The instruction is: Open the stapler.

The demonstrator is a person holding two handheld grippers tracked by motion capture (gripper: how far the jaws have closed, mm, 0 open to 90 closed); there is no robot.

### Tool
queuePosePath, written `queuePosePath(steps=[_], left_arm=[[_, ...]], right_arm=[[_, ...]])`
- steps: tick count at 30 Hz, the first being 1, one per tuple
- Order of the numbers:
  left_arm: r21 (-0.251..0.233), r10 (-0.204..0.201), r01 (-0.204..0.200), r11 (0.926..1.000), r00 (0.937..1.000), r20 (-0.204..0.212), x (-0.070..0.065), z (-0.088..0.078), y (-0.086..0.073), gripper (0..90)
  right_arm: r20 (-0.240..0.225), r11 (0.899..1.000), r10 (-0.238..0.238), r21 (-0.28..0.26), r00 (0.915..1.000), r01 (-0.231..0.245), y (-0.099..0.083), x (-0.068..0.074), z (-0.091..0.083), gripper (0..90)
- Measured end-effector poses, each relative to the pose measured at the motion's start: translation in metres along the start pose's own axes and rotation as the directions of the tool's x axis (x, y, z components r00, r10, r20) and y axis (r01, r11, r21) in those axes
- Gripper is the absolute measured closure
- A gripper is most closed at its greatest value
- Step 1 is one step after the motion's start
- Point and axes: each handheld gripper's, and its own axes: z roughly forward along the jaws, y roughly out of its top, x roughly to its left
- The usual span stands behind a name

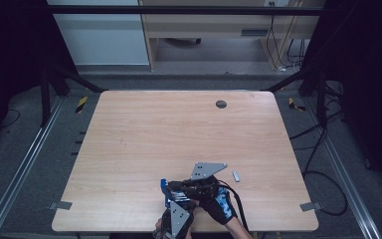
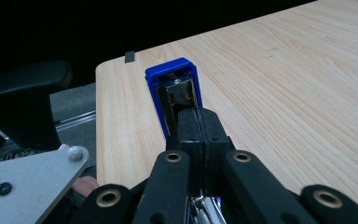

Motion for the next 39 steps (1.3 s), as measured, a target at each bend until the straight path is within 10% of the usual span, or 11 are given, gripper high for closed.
queuePosePath(steps=[39], left_arm=[[-0.007,-0.003,0.003,1.0000,1.0000,-0.002,0.000,0.000,-0.001,89.9]], right_arm=[[-0.054,1.000,0.001,0.020,0.9985,0.000,0.003,0.003,0.029,90.0]])
